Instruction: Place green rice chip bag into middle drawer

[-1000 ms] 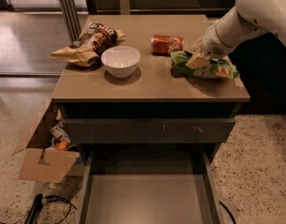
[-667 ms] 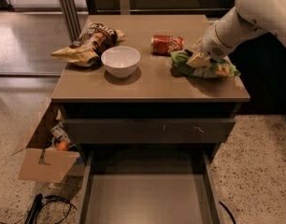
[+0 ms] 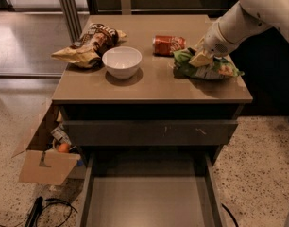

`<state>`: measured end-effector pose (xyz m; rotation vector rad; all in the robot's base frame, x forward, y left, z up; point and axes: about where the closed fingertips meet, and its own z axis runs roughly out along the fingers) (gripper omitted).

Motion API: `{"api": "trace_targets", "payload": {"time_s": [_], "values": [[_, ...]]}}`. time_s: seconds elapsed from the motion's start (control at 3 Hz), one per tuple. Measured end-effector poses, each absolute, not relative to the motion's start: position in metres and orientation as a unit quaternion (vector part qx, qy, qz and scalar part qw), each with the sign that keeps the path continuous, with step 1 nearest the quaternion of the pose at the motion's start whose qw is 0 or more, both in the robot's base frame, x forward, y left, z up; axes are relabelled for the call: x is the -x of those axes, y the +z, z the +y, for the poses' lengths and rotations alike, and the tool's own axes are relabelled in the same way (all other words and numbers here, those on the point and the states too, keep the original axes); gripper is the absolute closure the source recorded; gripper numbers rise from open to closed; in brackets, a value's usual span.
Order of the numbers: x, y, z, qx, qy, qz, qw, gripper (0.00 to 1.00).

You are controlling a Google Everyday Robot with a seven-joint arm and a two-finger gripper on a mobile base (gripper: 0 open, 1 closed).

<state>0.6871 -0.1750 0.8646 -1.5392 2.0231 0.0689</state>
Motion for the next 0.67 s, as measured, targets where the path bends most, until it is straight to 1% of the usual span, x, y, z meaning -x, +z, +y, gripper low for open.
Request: {"api": "trace_targets", "payload": {"time_s": [0.67], "values": [[-0.680, 0.936, -0.171, 0.597, 0.021, 0.740, 0.310, 1.00]]}}
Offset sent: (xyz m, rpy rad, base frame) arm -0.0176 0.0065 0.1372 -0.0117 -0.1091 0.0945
